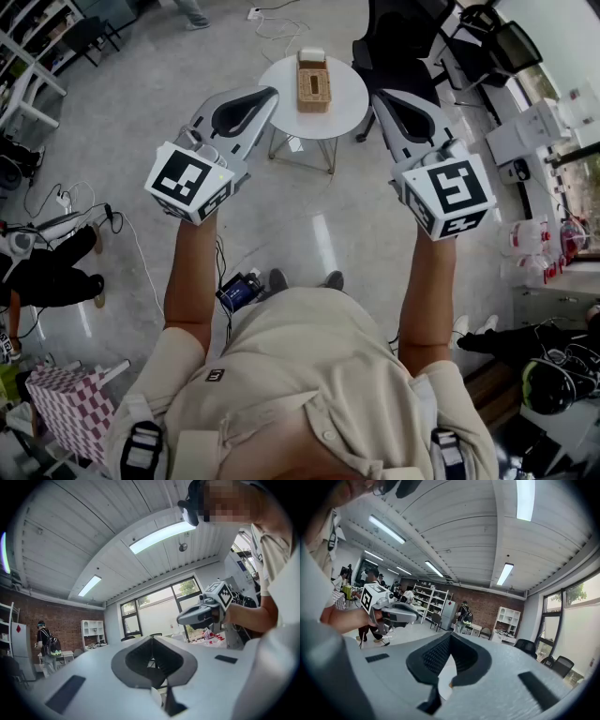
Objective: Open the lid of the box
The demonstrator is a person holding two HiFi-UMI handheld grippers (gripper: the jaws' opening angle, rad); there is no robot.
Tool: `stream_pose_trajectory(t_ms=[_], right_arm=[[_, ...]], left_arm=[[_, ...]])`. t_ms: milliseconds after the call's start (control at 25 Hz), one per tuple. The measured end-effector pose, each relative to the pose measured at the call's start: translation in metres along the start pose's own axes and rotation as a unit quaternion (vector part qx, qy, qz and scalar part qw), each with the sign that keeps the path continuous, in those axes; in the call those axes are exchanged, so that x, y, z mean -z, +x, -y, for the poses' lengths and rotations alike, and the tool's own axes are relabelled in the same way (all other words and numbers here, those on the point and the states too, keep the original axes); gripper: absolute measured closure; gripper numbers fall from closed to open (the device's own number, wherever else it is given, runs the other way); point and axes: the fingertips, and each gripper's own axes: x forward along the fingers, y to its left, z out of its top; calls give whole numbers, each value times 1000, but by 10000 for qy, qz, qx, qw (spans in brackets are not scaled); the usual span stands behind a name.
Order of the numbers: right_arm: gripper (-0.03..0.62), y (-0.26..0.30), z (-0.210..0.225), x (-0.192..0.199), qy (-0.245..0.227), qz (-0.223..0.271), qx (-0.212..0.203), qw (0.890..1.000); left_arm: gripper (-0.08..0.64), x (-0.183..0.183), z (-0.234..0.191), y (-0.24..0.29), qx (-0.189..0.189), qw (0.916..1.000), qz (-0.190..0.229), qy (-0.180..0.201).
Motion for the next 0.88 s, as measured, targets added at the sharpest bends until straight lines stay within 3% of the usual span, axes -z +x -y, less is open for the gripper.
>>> stream_pose_trajectory(t_ms=[560,880], right_arm=[[603,11,-35,-12,6,-15,57,10000],[600,18,-50,-21,288,199,13,9994]], left_arm=[[549,3,-14,-36,22,10000,64,39],[550,4,-22,-52,63,9999,154,20]])
